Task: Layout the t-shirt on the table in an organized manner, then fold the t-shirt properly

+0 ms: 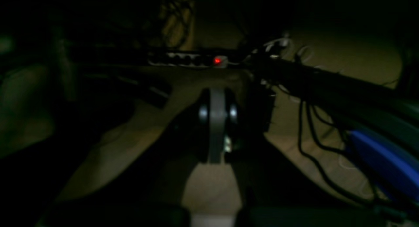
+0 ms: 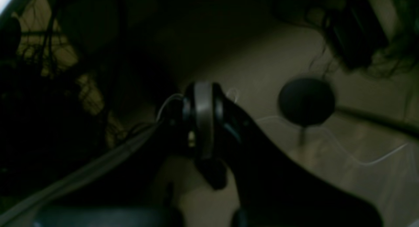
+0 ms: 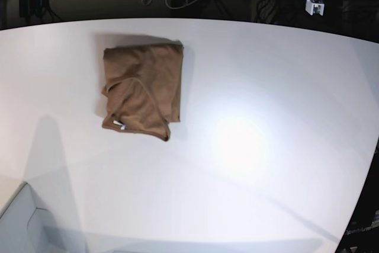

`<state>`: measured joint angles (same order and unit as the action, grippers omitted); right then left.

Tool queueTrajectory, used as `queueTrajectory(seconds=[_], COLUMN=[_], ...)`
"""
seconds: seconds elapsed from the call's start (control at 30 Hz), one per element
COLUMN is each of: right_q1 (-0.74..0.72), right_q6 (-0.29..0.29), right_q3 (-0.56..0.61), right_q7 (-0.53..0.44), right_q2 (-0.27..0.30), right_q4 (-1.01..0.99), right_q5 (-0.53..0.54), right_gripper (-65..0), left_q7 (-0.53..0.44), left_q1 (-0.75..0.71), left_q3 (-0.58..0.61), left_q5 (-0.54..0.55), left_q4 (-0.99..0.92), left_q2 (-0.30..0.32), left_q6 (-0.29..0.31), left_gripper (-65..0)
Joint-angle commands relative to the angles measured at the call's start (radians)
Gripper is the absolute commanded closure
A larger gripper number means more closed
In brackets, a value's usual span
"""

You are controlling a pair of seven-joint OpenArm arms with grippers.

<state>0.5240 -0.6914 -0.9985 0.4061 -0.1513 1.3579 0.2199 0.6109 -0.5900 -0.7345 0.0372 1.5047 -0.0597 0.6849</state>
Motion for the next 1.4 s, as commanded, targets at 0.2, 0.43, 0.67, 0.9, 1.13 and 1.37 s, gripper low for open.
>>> queueTrajectory(seconds=[0.2, 0.43, 0.67, 0.9, 1.13, 1.37], right_q1=[-0.002, -0.046, -0.176, -0.287, -0.290, -0.305], right_q6=[-0.007, -0.007, 0.123, 0.658, 1.021, 1.030], right_q3=[-0.001, 0.079, 0.074, 0.243, 0.413, 0.424], right_q7=[-0.023, -0.286, -0.688, -0.985, -0.947, -0.950], right_q2=[0.011, 0.015, 0.109, 0.227, 0.206, 0.186], right_q4=[-0.174, -0.441, -0.944, -1.305, -1.248, -1.248], right_q5=[0.013, -0.063, -0.247, -0.515, -0.620, -0.620], right_gripper=[0.0, 0.0, 0.0, 0.0, 0.0, 0.0], left_q7=[-0.332, -0.494, -0.770, -0.823, -0.823, -0.822], left_q1=[0.035, 0.267, 0.457, 0.542, 0.552, 0.548], left_q3=[0.211, 0.270, 0.468, 0.815, 0.806, 0.795], left_q5=[0.017, 0.016, 0.016, 0.026, 0.023, 0.034], left_q4=[-0.421, -0.918, -1.320, -1.413, -1.418, -1.421], left_q2=[0.102, 0.176, 0.225, 0.205, 0.177, 0.171], left_q6=[0.006, 0.000, -0.190, -0.601, -0.664, -0.535], left_gripper=[0.0, 0.0, 0.0, 0.0, 0.0, 0.0])
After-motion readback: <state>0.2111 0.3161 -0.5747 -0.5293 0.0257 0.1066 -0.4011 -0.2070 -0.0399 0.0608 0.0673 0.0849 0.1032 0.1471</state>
